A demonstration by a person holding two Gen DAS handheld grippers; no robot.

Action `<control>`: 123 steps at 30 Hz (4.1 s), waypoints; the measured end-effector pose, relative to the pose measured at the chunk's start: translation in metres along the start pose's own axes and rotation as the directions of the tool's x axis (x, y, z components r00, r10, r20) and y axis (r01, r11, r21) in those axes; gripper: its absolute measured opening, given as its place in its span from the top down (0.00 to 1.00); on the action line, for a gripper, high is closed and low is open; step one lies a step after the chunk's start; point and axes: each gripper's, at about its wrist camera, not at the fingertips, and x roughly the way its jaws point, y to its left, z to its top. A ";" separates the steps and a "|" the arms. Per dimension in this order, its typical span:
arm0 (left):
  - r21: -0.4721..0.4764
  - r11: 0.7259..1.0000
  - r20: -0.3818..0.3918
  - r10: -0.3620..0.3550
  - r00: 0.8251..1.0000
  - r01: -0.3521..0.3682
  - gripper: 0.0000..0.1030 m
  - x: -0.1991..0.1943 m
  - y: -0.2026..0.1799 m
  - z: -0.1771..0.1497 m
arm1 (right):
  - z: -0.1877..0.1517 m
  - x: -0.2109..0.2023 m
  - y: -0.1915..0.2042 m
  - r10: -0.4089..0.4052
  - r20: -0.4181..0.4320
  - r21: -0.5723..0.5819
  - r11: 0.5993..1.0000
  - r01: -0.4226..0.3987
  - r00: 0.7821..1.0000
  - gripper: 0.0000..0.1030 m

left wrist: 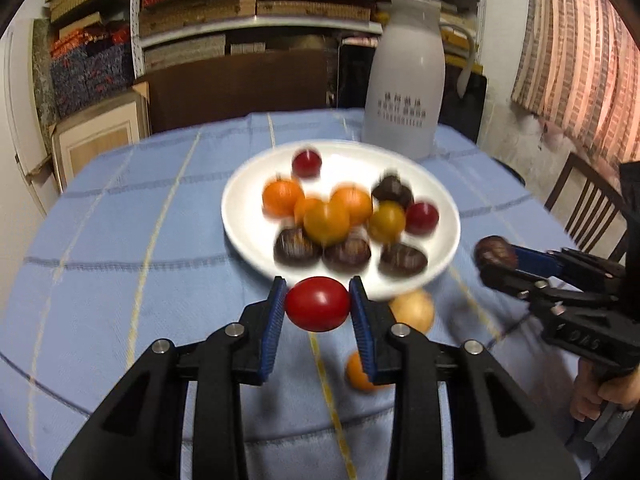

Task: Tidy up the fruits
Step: 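Carry the tomato and water chestnut onto the plate while both tools open, then withdraw both open tools from the plate, then grasp a small orange citrus with the left tool while the right tool grasps the pale yellow fruit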

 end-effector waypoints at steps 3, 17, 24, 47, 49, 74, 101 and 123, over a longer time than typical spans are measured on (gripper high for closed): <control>-0.004 1.000 0.024 0.020 1.000 -0.020 0.69 0.002 0.005 0.035 | 0.029 -0.004 -0.011 -0.005 0.028 0.030 1.000 0.004 1.000 0.57; -0.045 0.999 -0.048 -0.002 0.999 -0.001 0.69 0.111 0.014 0.087 | 0.099 0.105 -0.046 -0.015 -0.029 0.123 0.992 0.018 0.999 0.57; -0.051 0.998 -0.043 0.028 0.999 -0.030 0.45 0.115 0.015 0.079 | 0.102 0.100 -0.053 0.030 -0.003 0.179 0.983 -0.029 1.000 0.41; -0.085 0.990 -0.016 0.111 0.994 -0.112 0.35 -0.006 0.019 -0.042 | -0.004 0.012 0.008 0.035 0.006 0.028 0.999 -0.035 0.999 0.35; -0.051 0.992 -0.008 0.116 0.993 -0.117 0.30 -0.011 0.008 -0.048 | -0.009 0.009 0.011 0.035 0.005 0.023 0.999 -0.036 0.999 0.33; -0.020 0.981 -0.021 0.192 0.981 -0.192 0.25 -0.010 0.007 -0.050 | -0.022 0.040 0.036 0.141 -0.116 0.037 0.990 -0.138 0.983 0.33; 0.093 0.993 -0.041 0.076 0.996 -0.072 0.24 -0.006 -0.022 -0.057 | -0.014 0.022 0.023 0.158 -0.068 0.044 0.987 -0.155 0.985 0.83; 0.054 0.994 -0.175 -0.089 0.980 0.100 0.62 0.035 -0.027 -0.058 | -0.021 0.060 0.039 0.227 -0.188 0.108 0.972 -0.210 0.956 0.60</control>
